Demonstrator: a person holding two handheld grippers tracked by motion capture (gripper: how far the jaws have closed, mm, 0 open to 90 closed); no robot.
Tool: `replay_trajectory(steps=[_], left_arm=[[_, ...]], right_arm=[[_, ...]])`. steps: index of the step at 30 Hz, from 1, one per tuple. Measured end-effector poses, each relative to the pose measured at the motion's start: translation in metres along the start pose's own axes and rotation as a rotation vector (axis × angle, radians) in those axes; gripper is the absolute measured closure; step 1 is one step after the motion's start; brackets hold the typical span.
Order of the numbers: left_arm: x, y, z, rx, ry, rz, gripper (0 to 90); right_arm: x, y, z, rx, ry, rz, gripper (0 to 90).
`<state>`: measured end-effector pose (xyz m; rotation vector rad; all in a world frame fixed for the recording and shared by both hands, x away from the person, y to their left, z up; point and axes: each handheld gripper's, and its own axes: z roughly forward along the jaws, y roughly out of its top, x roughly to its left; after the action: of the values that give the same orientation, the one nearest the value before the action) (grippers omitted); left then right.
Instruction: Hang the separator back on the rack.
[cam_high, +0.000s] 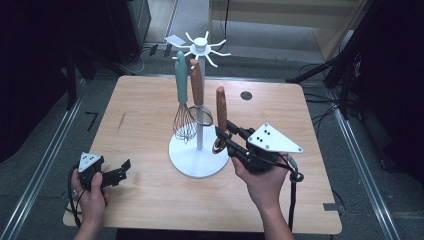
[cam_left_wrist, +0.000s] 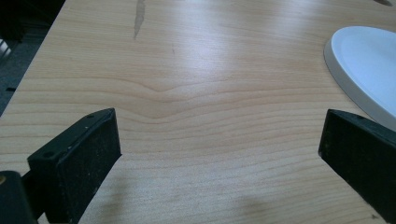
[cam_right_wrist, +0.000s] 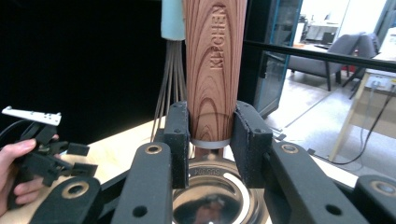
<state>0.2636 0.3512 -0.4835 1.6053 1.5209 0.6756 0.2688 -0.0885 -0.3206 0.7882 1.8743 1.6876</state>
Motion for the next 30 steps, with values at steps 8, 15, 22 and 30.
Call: replay_trajectory(steps=[8, 15, 22, 30], left_arm=[[0.000, 0.000, 0.000, 0.000, -0.002, 0.000, 0.0], [0.000, 0.000, 0.000, 0.000, -0.003, 0.000, 0.0], [0.000, 0.000, 0.000, 0.000, -0.003, 0.000, 0.0], [0.000, 0.000, 0.000, 0.001, -0.004, 0.000, 0.0]], right_arm=[[0.000, 0.004, 0.003, -0.011, -0.003, 0.010, 70.7], [-0.001, 0.011, 0.006, -0.023, -0.013, 0.009, 70.7], [0.000, 0.017, 0.007, -0.035, -0.030, 0.006, 70.7], [0.000, 0.023, 0.009, -0.045, -0.039, 0.014, 70.7]])
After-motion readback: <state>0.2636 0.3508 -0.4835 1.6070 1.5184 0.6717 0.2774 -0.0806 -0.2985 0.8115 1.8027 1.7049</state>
